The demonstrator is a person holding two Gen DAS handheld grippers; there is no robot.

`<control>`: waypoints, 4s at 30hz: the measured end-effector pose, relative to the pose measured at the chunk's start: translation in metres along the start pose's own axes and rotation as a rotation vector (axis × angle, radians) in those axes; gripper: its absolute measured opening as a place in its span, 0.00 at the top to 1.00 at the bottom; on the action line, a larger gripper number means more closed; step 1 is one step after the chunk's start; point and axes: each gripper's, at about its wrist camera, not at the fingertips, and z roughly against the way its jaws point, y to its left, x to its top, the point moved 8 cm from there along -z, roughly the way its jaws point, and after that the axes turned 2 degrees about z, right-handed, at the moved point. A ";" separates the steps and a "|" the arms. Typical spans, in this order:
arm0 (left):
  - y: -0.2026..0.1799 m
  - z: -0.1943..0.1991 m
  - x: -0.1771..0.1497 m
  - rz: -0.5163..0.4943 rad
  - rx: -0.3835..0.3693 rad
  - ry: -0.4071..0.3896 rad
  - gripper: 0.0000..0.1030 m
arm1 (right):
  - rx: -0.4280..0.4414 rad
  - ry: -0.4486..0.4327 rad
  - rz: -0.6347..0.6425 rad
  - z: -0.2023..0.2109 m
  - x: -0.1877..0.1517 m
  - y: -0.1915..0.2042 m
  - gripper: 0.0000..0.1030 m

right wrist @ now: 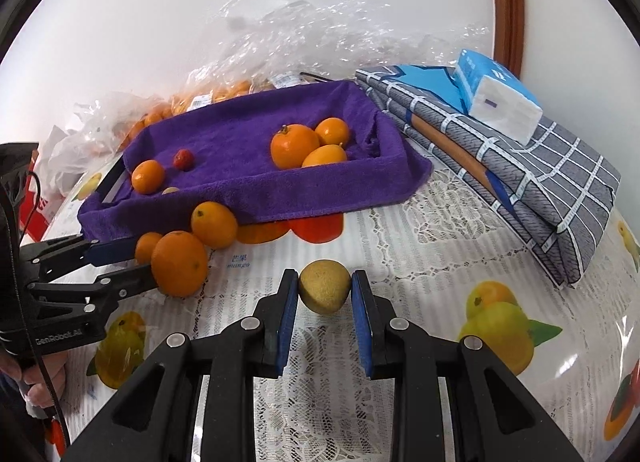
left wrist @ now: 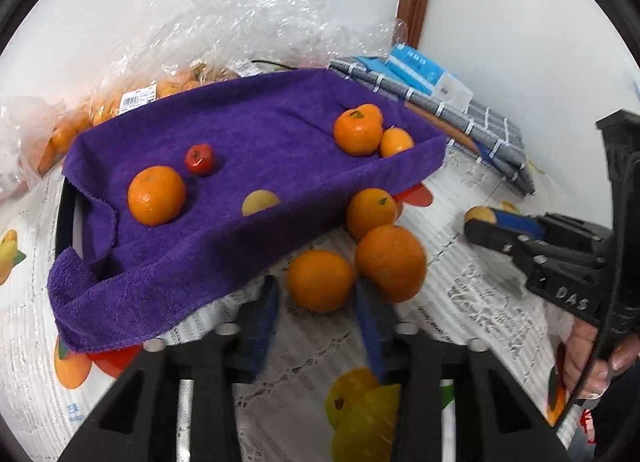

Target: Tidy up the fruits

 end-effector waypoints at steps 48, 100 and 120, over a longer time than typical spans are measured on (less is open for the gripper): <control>0.101 0.043 0.028 0.387 0.150 -0.282 0.69 | 0.080 -0.117 0.096 -0.043 0.091 0.048 0.74; 0.101 0.053 0.015 0.406 0.152 -0.257 0.53 | 0.301 0.216 -0.040 -0.054 0.029 0.091 0.65; -0.017 0.010 -0.013 0.192 0.077 -0.010 0.60 | 0.067 0.095 -0.036 0.025 0.023 -0.018 0.65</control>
